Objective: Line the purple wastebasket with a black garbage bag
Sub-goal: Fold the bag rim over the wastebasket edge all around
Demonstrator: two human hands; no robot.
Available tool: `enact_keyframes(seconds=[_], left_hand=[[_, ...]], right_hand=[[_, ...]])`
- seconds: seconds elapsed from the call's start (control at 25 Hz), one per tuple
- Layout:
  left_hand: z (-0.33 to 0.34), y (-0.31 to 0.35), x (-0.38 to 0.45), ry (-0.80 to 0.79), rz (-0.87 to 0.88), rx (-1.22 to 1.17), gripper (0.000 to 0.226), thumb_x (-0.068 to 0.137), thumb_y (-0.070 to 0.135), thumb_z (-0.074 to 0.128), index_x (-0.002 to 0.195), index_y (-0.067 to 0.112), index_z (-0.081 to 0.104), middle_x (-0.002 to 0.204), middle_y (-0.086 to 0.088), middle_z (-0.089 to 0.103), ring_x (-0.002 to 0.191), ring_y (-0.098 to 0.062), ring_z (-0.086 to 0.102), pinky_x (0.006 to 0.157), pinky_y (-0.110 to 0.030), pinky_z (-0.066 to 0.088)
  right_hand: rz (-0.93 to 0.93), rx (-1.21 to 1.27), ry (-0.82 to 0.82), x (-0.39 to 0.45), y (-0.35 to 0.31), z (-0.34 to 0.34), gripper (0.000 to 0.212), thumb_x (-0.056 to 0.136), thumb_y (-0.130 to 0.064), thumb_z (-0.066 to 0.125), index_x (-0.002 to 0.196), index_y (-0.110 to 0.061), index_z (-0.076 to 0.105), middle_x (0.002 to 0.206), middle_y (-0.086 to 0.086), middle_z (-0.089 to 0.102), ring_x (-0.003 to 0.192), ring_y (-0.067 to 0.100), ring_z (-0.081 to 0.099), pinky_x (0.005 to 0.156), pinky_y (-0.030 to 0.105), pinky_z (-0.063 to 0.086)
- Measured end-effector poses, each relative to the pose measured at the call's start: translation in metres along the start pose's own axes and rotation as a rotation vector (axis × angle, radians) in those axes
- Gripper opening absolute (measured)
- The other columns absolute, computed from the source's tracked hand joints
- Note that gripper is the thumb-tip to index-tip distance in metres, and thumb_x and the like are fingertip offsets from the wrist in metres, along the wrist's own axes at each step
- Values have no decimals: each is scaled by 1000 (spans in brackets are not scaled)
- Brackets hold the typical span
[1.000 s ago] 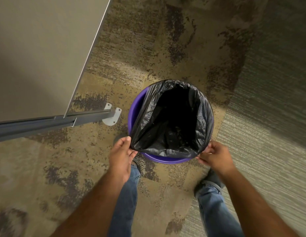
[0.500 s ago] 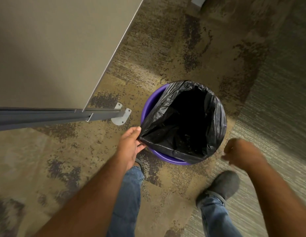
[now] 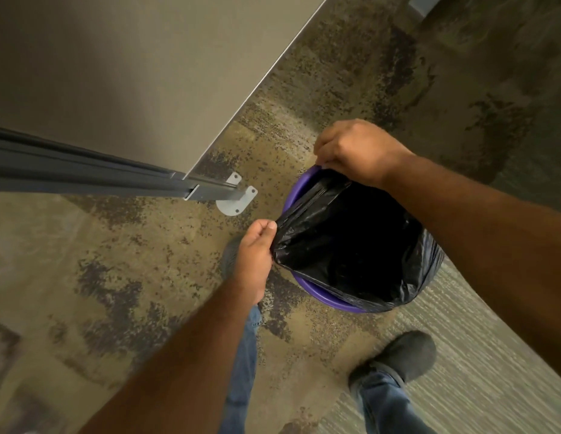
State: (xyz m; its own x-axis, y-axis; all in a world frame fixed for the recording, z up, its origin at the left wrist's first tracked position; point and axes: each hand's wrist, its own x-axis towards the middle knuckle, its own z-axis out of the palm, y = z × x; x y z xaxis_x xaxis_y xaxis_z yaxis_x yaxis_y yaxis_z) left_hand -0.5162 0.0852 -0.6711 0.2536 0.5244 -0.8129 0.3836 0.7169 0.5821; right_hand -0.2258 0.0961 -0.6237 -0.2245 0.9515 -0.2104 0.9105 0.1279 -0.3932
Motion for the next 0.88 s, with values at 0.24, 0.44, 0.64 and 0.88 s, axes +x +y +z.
enact_keyframes(seconds=[0.24,0.44,0.64,0.88], left_hand=[[8,0,6,30,9,-52,16,108,26,54,103,15,66,86,5,79,79,-10,73,65,-22,58],[12,3,10,77,115,43,20,109,24,53,104,8,63,91,-5,75,82,-14,69,75,-32,60],[12,10,13,106,124,179,24,110,29,53,102,11,66,94,-6,77,76,-2,68,68,-15,53],[9,23,25,11,-203,-18,26,105,35,62,86,23,76,91,1,83,86,-19,74,81,-33,54]], right_hand=[[-80,93,-34,4,-10,6,9,95,-18,69,96,-13,76,104,8,71,99,34,66,85,47,53],[-91,69,-129,-6,1,8,11,92,-28,77,101,-23,80,120,3,65,110,30,59,88,46,50],[-41,69,-77,6,-6,4,5,96,-20,66,98,-21,71,104,-1,70,104,28,63,89,44,46],[294,151,-394,57,0,-8,14,89,-16,77,85,-28,73,86,-5,73,95,25,69,77,33,49]])
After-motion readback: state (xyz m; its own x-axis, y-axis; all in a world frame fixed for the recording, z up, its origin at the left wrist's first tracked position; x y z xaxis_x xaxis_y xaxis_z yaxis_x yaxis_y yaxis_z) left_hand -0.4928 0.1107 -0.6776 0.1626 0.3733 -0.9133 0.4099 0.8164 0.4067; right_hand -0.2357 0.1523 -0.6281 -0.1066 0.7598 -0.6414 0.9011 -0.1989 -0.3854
